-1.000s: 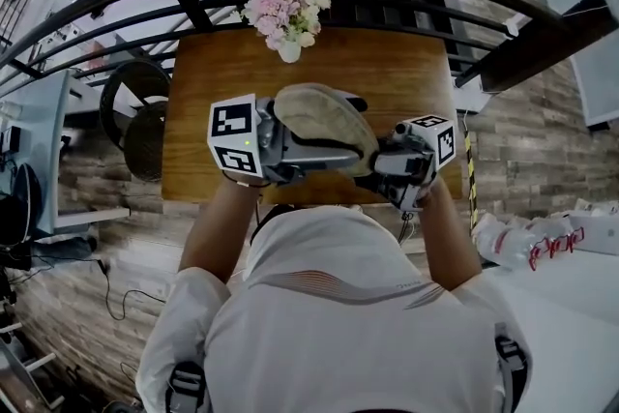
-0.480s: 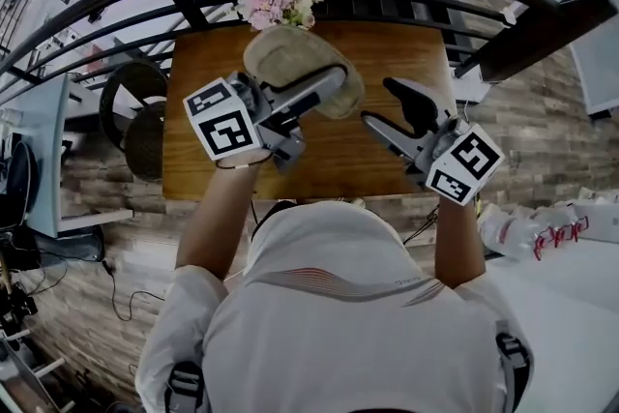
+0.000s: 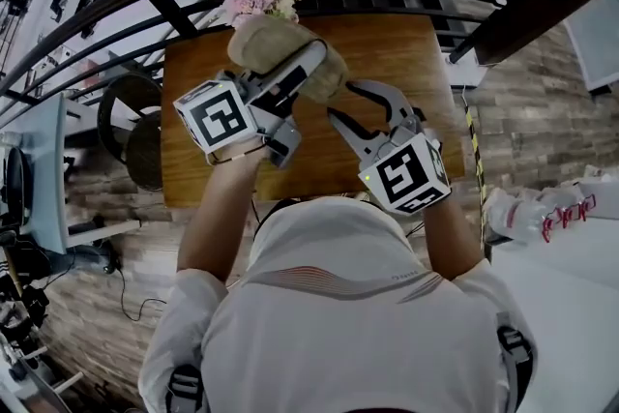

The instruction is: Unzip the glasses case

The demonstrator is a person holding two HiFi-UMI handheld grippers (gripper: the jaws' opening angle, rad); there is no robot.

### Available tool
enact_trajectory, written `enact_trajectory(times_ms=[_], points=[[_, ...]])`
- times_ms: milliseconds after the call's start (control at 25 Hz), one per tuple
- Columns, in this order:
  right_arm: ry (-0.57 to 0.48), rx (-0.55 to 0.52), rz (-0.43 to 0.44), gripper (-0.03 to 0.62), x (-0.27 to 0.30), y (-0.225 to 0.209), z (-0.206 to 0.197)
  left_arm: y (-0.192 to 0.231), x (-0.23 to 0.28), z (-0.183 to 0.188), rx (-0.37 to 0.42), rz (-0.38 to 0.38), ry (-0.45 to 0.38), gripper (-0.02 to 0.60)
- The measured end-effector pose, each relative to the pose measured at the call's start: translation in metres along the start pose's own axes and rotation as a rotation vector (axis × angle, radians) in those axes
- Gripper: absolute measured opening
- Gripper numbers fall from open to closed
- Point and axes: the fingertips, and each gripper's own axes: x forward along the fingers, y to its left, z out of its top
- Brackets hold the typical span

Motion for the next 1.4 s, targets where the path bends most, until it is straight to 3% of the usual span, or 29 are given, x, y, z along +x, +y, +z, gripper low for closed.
enact_trajectory(times_ms=[240, 440, 560, 640, 680, 760, 1040, 1200, 1400], points=[[0.028, -0.061, -0.019, 0.175, 0.006, -0.001, -0.008, 0.016, -0.003, -0.006, -0.08, 0.041, -0.007, 0.304], [0.029, 0.05, 0.004, 0.175, 0.013, -0.004, -0.015, 0.017, -0.002, -0.01, -0.089, 0.061, -0.014, 0.304], [0.065, 0.0, -0.03, 0.162, 0.016, -0.005, -0.019, 0.019, -0.002, -0.013, -0.066, 0.092, -0.012, 0.304], [0.102, -0.048, -0.056, 0.097, 0.02, -0.003, -0.021, 0.021, -0.004, -0.013, -0.053, 0.106, -0.015, 0.304], [0.113, -0.056, -0.06, 0.094, 0.021, -0.002, -0.022, 0.022, -0.004, -0.013, -0.051, 0.11, -0.016, 0.304], [0.114, -0.021, -0.048, 0.086, 0.022, 0.0, -0.025, 0.023, -0.005, -0.012, -0.045, 0.114, -0.017, 0.304], [0.066, 0.311, 0.109, 0.064, 0.023, 0.008, -0.03, 0.021, -0.011, -0.014, -0.007, 0.118, -0.024, 0.304], [0.066, 0.304, 0.111, 0.048, 0.026, 0.012, -0.03, 0.025, -0.013, -0.012, 0.011, 0.13, -0.024, 0.304], [0.045, 0.24, 0.042, 0.046, 0.028, 0.007, -0.031, 0.026, -0.015, -0.012, 0.037, 0.131, -0.02, 0.302]])
